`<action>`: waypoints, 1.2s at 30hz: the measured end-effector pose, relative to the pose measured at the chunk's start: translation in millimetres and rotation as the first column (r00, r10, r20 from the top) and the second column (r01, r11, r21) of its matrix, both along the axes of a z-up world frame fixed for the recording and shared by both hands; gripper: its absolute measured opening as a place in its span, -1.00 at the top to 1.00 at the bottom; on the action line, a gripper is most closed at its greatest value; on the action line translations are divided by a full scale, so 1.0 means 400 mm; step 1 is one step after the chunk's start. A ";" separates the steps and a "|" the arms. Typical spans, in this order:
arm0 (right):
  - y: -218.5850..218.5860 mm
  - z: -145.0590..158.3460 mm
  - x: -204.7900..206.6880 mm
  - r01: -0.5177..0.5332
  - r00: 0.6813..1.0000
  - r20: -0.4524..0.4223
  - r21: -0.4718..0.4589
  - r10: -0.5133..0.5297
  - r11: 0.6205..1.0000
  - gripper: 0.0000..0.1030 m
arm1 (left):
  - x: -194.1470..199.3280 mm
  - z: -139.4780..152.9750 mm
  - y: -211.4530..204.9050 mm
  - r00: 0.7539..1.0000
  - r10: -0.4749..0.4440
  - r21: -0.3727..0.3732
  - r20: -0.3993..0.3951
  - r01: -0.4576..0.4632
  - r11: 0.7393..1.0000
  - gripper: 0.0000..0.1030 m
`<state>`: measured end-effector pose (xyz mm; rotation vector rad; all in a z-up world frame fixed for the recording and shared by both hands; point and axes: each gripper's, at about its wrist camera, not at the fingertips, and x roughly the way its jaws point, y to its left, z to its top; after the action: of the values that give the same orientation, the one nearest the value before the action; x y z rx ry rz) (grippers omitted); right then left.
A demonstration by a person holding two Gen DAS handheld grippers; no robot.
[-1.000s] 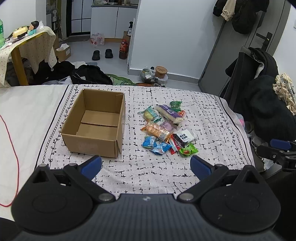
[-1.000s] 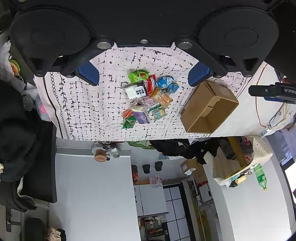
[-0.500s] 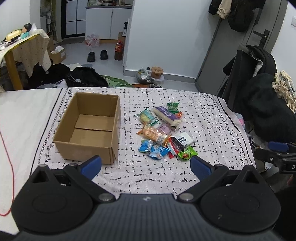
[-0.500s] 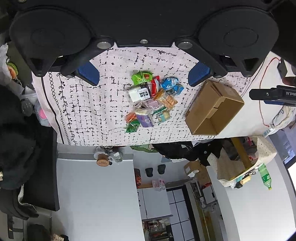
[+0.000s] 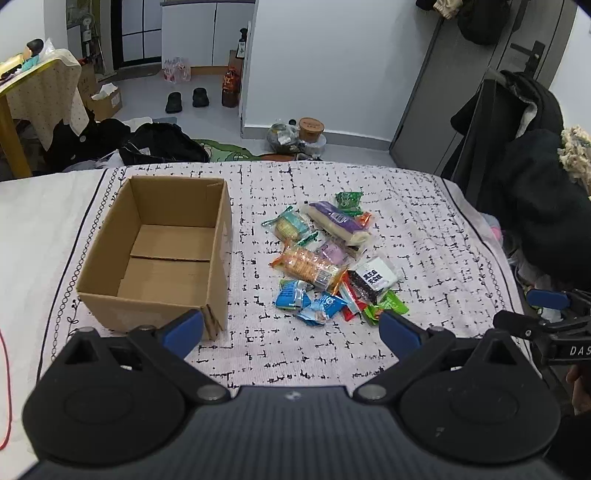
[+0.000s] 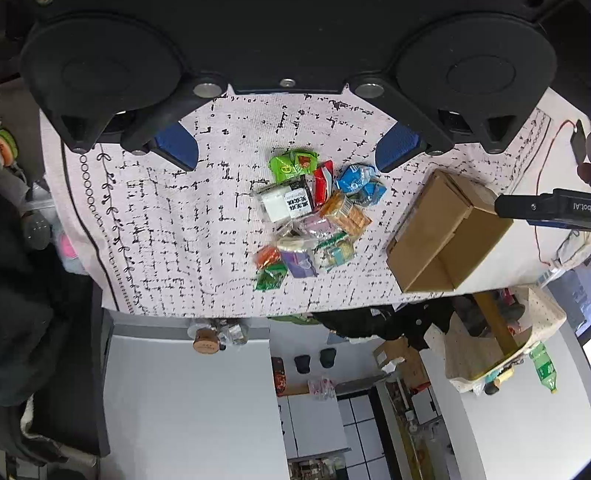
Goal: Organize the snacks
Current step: 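Grasp the blue snack packet with the left tool while the right tool grasps the green packet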
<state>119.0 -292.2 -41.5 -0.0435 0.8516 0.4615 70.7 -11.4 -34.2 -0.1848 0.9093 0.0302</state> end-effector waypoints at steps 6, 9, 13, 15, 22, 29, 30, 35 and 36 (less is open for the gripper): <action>0.018 -0.055 0.037 -0.014 1.000 -0.029 -0.050 0.012 0.999 -1.00 | 0.049 -0.046 -0.007 1.000 0.002 -0.030 -0.014 -0.002 1.000 -0.95; 0.022 -0.086 0.061 -0.018 0.999 -0.044 -0.072 0.015 0.997 -1.00 | 0.079 -0.072 -0.017 0.999 -0.009 -0.031 -0.038 0.008 1.000 -0.95; 0.030 -0.124 0.092 -0.027 0.997 -0.070 -0.080 0.021 0.996 -0.95 | 0.117 -0.108 -0.033 0.999 -0.001 -0.015 -0.053 0.000 1.000 -0.96; 0.033 -0.139 0.105 -0.031 0.996 -0.080 -0.069 0.025 0.997 -0.95 | 0.139 -0.130 -0.039 0.996 -0.003 -0.022 -0.087 0.001 1.000 -0.96; 0.065 -0.195 0.143 -0.084 0.991 -0.109 -0.075 0.076 0.994 -0.94 | 0.191 -0.190 -0.061 0.989 -0.053 -0.043 -0.138 0.047 0.998 -0.97; 0.056 -0.238 0.200 -0.037 0.987 -0.160 -0.024 0.032 0.999 -0.39 | 0.236 -0.235 -0.055 0.991 -0.050 -0.105 -0.121 0.038 0.994 -0.78; 0.055 -0.246 0.207 -0.031 0.984 -0.174 -0.015 0.028 0.999 -0.35 | 0.243 -0.245 -0.059 0.990 -0.059 -0.104 -0.128 0.046 0.994 -0.65; 0.074 -0.275 0.220 -0.054 0.976 -0.209 0.011 0.055 0.998 -0.21 | 0.266 -0.296 -0.061 0.982 -0.083 -0.162 -0.171 0.055 0.985 -0.23; 0.079 -0.281 0.222 -0.061 0.975 -0.214 0.014 0.062 0.998 -0.20 | 0.271 -0.308 -0.064 0.980 -0.089 -0.170 -0.181 0.058 0.984 -0.15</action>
<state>207.8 -260.7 -153.9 -0.0137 1.0633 0.5338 179.2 -37.0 -157.3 -0.3053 1.1072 -0.0980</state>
